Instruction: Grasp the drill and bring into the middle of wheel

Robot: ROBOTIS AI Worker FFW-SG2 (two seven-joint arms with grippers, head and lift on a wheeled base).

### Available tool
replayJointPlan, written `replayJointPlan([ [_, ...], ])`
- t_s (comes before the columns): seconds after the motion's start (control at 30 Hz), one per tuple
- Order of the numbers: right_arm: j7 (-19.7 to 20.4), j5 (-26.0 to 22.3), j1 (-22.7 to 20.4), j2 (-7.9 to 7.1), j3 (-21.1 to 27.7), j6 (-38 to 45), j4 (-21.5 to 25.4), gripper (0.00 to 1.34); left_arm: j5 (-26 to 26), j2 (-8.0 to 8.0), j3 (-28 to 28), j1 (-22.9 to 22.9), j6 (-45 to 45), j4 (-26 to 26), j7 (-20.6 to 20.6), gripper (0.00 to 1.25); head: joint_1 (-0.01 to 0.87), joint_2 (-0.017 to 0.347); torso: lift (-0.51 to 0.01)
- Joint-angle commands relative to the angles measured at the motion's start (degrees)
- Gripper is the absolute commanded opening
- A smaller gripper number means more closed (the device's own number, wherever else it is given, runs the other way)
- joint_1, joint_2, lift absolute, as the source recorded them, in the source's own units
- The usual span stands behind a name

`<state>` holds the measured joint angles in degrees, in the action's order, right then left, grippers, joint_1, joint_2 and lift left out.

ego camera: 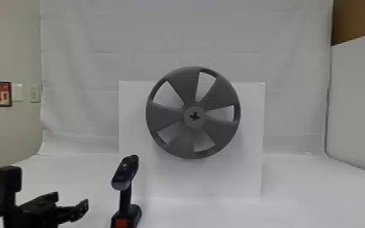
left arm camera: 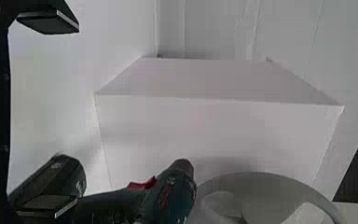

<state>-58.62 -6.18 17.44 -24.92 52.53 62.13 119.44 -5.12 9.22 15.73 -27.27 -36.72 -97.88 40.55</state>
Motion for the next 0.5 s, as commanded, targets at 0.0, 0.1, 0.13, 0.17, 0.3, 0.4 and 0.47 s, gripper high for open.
replayJointPlan([
  [0.0,0.0,-0.1,0.0,0.31,0.5,-0.2,0.0,1.24,0.5,0.09,2.6,0.6,0.0,-2.8,-3.5,1.25,0.054,0.031,-0.403],
  [0.1,0.0,-0.1,-0.4,0.31,0.4,-0.2,0.0,1.24,0.9,0.18,2.9,1.4,-1.0,-6.1,-9.0,1.25,0.054,0.031,-0.403],
  [0.13,0.0,0.0,-0.4,0.31,0.4,-0.2,0.0,1.24,1.0,0.18,2.8,1.6,-1.6,-7.1,-10.6,1.25,0.054,0.031,-0.403],
  [0.17,0.0,0.0,-0.5,0.31,0.3,-0.2,0.0,1.24,1.2,0.18,2.8,1.9,-2.0,-8.3,-12.3,1.25,0.054,0.031,-0.403],
  [0.3,0.0,0.2,-0.6,0.31,0.3,-0.2,0.0,1.24,1.3,0.09,1.4,3.4,-3.7,-13.4,-21.0,1.25,0.054,0.031,-0.403],
  [0.4,0.0,0.2,-0.7,0.22,0.3,-0.2,0.0,1.24,1.0,0.09,0.1,4.2,-5.6,-17.1,-26.9,1.25,0.054,0.031,-0.403],
  [0.47,0.0,0.2,-0.7,0.22,0.2,-0.2,0.0,1.24,0.4,0.09,-0.8,4.7,-7.6,-19.5,-30.9,1.25,0.054,0.031,-0.403],
])
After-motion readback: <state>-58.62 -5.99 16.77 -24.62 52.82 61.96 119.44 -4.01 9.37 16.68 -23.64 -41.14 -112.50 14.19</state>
